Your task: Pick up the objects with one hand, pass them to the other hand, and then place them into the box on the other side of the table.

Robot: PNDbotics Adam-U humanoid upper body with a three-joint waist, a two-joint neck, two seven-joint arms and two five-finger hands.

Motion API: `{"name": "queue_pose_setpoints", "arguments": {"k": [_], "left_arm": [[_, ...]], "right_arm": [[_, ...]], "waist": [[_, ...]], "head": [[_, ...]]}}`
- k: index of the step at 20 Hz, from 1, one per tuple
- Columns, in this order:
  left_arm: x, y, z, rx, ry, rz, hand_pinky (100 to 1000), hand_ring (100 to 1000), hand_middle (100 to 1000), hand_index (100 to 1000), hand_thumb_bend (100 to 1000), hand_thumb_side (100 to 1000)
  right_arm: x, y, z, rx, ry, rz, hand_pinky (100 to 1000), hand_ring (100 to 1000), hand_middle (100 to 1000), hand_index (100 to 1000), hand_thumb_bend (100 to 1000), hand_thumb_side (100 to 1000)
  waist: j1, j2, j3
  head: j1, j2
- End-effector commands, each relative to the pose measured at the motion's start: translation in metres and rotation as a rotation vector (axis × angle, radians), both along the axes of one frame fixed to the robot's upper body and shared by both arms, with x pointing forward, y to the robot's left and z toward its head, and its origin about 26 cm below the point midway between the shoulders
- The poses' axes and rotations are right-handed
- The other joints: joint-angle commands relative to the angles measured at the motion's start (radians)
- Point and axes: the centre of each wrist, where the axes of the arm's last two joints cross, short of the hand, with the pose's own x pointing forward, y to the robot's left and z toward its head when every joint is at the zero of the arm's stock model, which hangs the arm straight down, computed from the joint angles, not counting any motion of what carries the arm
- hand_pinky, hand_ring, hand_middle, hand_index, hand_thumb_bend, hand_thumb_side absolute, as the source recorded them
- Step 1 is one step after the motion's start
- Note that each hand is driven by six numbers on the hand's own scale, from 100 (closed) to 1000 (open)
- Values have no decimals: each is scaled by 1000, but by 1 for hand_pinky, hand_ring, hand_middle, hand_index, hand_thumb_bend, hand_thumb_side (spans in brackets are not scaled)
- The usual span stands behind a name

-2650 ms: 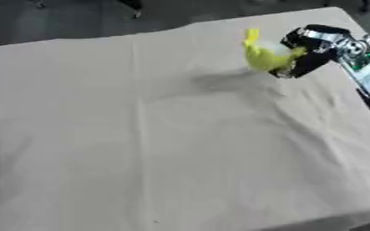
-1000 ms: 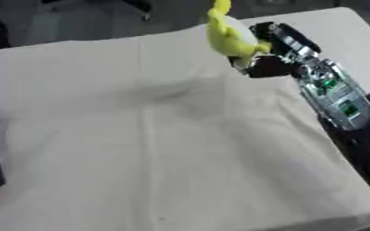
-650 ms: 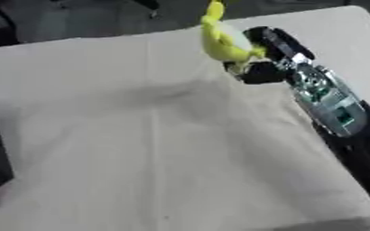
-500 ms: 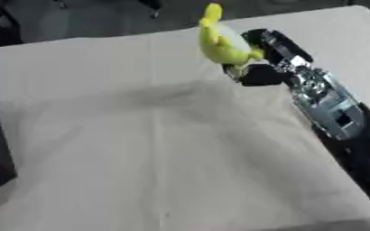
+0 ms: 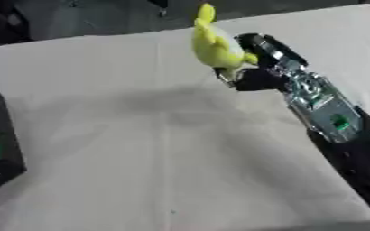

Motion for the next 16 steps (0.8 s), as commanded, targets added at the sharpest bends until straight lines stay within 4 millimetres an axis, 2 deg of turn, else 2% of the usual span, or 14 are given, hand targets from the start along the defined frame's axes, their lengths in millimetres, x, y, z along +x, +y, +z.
{"name": "queue_pose_setpoints", "arguments": {"k": [1, 7, 16], "left_arm": [[-4, 3, 15, 72, -13, -17, 805, 683, 682, 768, 695, 463], [-3, -11, 19, 171, 29, -98, 806, 696, 693, 775, 697, 460], [-5, -58, 25, 299, 77, -211, 818, 727, 732, 797, 705, 471]], "right_arm": [[-4, 6, 14, 1, -30, 71, 787, 635, 440, 475, 151, 100], [-6, 14, 11, -24, -16, 119, 788, 636, 440, 475, 151, 100], [-1, 27, 3, -48, -12, 144, 790, 651, 444, 476, 150, 100]], "waist": [[11, -38, 3], [14, -40, 8], [17, -49, 24]], "head": [[6, 1], [3, 0], [-22, 12]]}}
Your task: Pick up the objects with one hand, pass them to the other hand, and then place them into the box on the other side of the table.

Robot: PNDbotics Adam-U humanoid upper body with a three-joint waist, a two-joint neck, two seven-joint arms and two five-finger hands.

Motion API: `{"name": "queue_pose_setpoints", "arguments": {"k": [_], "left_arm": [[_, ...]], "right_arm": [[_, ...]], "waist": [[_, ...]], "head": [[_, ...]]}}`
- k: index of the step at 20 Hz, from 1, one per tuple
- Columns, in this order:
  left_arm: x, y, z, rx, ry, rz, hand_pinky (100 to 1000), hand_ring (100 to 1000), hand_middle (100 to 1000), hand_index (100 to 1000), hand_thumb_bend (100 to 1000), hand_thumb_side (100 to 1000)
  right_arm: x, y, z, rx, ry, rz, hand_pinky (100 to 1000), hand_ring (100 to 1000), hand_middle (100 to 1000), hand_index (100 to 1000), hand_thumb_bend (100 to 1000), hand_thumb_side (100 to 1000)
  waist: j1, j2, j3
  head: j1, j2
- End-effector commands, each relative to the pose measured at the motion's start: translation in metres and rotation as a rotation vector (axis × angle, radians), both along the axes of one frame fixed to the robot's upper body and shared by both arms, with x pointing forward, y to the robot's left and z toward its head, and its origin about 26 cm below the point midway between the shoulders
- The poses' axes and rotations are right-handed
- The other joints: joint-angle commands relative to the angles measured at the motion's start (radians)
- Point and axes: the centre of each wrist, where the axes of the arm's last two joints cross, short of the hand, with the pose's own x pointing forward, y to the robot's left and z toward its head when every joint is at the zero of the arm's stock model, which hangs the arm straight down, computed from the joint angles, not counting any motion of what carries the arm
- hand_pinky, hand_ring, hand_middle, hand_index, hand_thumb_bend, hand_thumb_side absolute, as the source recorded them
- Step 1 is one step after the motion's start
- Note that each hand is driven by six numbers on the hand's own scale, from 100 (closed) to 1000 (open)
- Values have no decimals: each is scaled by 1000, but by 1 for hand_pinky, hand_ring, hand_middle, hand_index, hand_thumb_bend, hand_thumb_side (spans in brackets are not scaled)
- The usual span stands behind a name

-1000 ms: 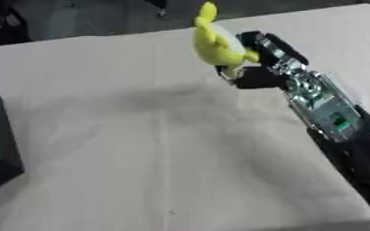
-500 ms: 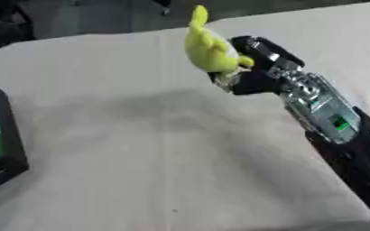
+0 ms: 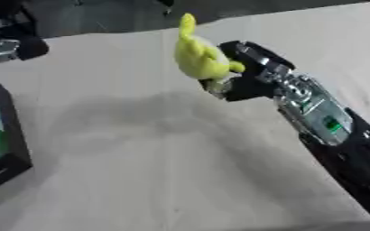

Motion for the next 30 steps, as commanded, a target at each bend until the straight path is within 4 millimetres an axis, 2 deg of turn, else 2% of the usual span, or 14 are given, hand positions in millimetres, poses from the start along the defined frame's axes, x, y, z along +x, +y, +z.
{"name": "queue_pose_setpoints", "arguments": {"k": [1, 9, 14, 17, 22, 30], "left_arm": [[-4, -11, 8, 56, -6, -23, 821, 734, 739, 805, 708, 469], [-9, -45, 10, 124, 18, -100, 828, 746, 751, 816, 709, 469], [-12, -59, 8, 183, 22, -120, 832, 759, 761, 818, 717, 445], [-13, -66, 9, 220, 17, -130, 837, 768, 769, 821, 725, 429], [-16, -79, 11, 298, -3, -144, 851, 797, 793, 833, 765, 379], [-12, -94, 11, 379, -52, -109, 854, 816, 807, 838, 790, 309]], "right_arm": [[1, 5, 7, -12, -34, 14, 791, 655, 445, 476, 150, 100], [8, 7, -4, -25, -36, 8, 793, 659, 447, 476, 152, 100], [8, 11, -6, -25, -39, 26, 794, 661, 447, 476, 152, 100], [8, 12, -6, -26, -43, 25, 786, 654, 441, 470, 181, 100], [-1, -2, -5, -29, -43, 12, 779, 647, 435, 464, 210, 100], [-9, 0, -1, -30, -35, 26, 777, 645, 433, 463, 217, 100]], "waist": [[11, -43, 5], [12, -52, 25], [10, -57, 32], [8, -59, 34], [8, -61, 41], [5, -64, 44]], "head": [[-12, 8], [-31, 24], [-36, 33], [-38, 37], [-43, 43], [-50, 42]]}}
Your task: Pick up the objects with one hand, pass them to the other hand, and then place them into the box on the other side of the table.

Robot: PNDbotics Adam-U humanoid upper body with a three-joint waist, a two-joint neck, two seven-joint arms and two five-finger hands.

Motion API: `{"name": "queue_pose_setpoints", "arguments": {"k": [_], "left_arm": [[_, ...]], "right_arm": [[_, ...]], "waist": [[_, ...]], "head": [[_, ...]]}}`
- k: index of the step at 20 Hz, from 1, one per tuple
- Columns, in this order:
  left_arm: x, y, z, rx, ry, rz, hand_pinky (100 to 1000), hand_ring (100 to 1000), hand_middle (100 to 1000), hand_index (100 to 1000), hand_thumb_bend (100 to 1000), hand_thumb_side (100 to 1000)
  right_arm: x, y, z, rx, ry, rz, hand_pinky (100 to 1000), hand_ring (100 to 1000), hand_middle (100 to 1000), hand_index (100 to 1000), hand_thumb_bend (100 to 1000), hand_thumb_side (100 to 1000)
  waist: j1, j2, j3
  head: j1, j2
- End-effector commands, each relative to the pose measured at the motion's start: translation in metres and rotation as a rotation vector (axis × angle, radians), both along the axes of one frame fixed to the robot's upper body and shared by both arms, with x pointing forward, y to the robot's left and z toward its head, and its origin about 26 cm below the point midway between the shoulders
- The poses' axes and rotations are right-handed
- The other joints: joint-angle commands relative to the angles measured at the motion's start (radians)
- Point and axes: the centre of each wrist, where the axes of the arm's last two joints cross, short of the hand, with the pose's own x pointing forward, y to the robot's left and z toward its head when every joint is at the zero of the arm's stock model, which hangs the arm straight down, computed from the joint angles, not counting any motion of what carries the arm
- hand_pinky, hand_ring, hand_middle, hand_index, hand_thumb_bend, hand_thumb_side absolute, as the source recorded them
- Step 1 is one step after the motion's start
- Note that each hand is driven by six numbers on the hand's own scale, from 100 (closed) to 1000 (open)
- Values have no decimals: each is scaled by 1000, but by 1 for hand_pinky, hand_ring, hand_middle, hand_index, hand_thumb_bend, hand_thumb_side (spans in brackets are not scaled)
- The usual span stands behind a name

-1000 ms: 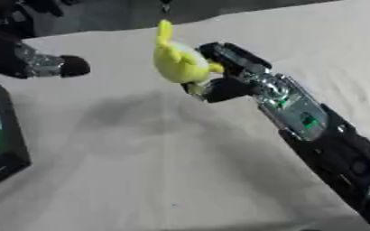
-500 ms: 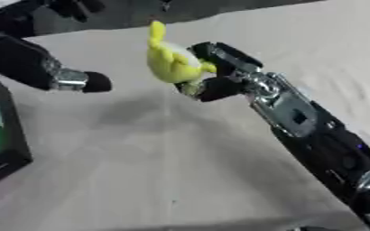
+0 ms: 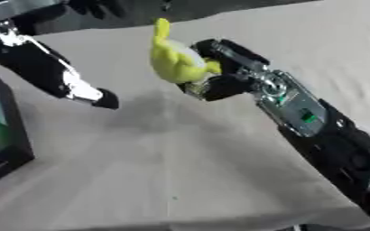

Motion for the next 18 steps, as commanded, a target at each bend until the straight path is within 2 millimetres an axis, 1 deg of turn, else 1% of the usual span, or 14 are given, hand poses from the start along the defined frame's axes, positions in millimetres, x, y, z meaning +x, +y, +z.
{"name": "queue_pose_setpoints", "arguments": {"k": [1, 7, 18], "left_arm": [[1, -3, 7, 28, -46, 17, 854, 816, 807, 840, 788, 306], [10, -11, 0, 53, -26, 20, 854, 817, 808, 842, 788, 304], [9, -29, 1, 77, -85, -18, 854, 826, 818, 839, 799, 261]], "right_arm": [[-4, 0, 11, -4, -26, 11, 777, 645, 433, 463, 216, 100], [-5, 3, 9, 1, 10, 27, 774, 642, 431, 461, 224, 100], [-9, 12, 12, -27, 4, 52, 771, 640, 429, 458, 238, 100]], "waist": [[4, -38, 3], [3, -37, 2], [3, -37, 0]], "head": [[-5, 0], [-10, 1], [-5, -2]]}}
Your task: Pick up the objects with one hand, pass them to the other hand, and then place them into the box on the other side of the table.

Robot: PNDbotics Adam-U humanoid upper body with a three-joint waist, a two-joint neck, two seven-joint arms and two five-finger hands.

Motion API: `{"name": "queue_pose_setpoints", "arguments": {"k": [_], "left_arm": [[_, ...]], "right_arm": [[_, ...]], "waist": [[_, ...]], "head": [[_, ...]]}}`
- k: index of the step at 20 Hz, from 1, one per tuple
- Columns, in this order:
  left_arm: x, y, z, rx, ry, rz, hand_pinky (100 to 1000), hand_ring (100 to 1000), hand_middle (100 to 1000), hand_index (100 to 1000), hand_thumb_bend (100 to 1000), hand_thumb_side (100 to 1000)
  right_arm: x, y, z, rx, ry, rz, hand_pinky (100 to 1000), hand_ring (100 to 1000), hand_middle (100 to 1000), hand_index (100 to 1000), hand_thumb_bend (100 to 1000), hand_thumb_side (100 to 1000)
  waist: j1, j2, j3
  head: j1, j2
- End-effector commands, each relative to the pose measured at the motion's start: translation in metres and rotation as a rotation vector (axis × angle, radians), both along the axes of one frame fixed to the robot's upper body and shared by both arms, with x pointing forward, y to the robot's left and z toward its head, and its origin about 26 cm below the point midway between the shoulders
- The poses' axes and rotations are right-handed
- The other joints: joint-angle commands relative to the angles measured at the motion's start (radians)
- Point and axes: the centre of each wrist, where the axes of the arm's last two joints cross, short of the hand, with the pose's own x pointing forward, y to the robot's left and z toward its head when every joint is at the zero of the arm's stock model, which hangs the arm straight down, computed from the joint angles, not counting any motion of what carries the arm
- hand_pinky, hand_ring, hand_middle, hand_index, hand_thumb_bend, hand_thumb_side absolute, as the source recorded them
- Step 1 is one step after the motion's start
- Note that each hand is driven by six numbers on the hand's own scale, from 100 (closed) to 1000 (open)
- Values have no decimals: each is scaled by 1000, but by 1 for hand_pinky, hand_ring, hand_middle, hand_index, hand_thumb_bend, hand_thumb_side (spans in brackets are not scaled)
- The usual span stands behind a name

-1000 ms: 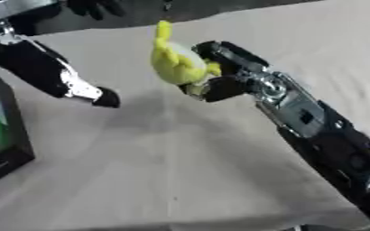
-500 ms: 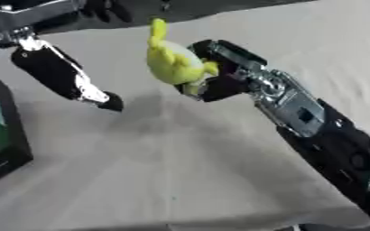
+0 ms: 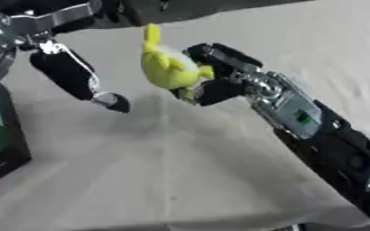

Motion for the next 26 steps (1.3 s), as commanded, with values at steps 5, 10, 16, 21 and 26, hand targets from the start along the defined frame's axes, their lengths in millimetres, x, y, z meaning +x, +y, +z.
{"name": "queue_pose_setpoints", "arguments": {"k": [5, 10, 16, 21, 26], "left_arm": [[0, -10, 7, 25, -47, -21, 855, 830, 823, 837, 795, 218], [5, -17, 1, 47, -45, -27, 854, 830, 822, 835, 797, 200], [6, -22, -1, 59, -41, -39, 851, 827, 816, 834, 795, 194], [8, -23, -2, 62, -56, -34, 840, 822, 798, 829, 774, 197], [13, -25, -7, 75, -75, -20, 834, 821, 794, 826, 752, 191]], "right_arm": [[-5, 11, 13, -9, -39, 36, 769, 639, 427, 457, 242, 100], [-7, 17, 15, -11, -41, 58, 769, 638, 426, 456, 247, 100], [-7, 18, 15, -25, -29, 57, 767, 635, 425, 456, 251, 100], [-8, 19, 15, -46, -25, 65, 769, 636, 427, 458, 241, 100], [-9, 22, 14, -84, -17, 79, 767, 633, 427, 459, 235, 100]], "waist": [[1, -32, 1], [0, -29, 1], [0, -27, 1], [-1, -27, -1], [0, -27, -2]], "head": [[11, -7], [21, -12], [25, -14], [27, -15], [30, -14]]}}
